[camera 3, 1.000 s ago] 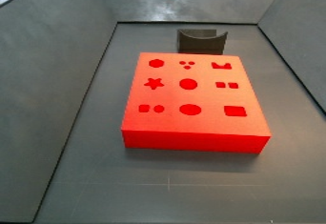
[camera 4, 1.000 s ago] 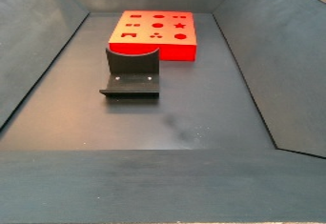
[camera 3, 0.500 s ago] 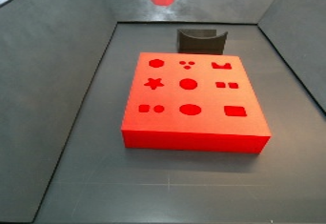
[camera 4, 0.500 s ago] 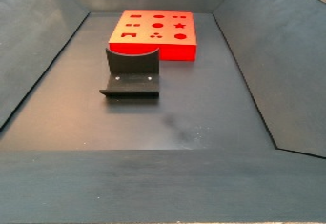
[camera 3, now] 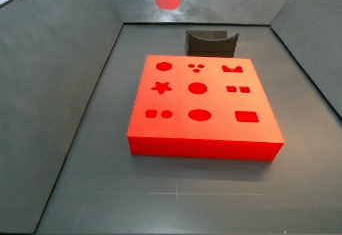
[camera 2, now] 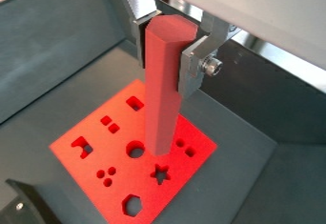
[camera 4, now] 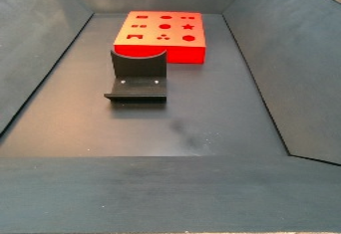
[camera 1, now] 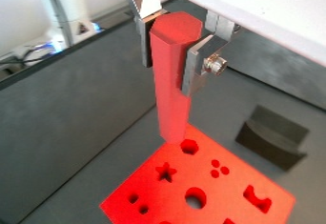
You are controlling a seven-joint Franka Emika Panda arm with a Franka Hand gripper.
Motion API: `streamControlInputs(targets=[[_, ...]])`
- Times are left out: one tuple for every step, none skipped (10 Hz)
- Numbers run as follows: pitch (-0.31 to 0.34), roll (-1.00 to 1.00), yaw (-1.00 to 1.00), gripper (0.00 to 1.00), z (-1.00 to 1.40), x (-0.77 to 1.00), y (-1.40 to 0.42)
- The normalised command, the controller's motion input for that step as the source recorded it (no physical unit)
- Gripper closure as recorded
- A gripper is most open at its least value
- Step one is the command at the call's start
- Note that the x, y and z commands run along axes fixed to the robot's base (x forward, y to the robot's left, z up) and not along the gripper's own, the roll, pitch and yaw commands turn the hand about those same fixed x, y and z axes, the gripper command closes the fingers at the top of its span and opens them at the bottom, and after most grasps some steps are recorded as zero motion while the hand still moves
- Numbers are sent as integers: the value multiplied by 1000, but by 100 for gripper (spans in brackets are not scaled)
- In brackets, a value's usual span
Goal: Pick up the hexagon object. Move up. Place the hexagon object on the fixture. Regrasp the hexagon object. Move to above the board. Insert the hexagon object.
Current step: Insert the hexagon object.
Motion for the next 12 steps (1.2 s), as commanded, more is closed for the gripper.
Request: streamControlInputs(targets=[[-356,-193,-480,100,-263,0,263],[-370,-203,-480,100,-237,20,263],[-369,-213,-474,100,-231,20,257],[-331,-214,-429,100,-291,0,300],[-247,-226,-291,100,-437,-174,394],[-146,-319,-171,100,-540,-423,457],[0,-399,-117,100,-429,-294,511],[26,-389,-160,100,-440,-271,486],[36,-423,-229,100,-340,-209,369],[0,-446,-234,100,-289,-151,331],[0,-369,-171,100,-437,-91,309],[0,-270,-151,100,-509,-77,286]])
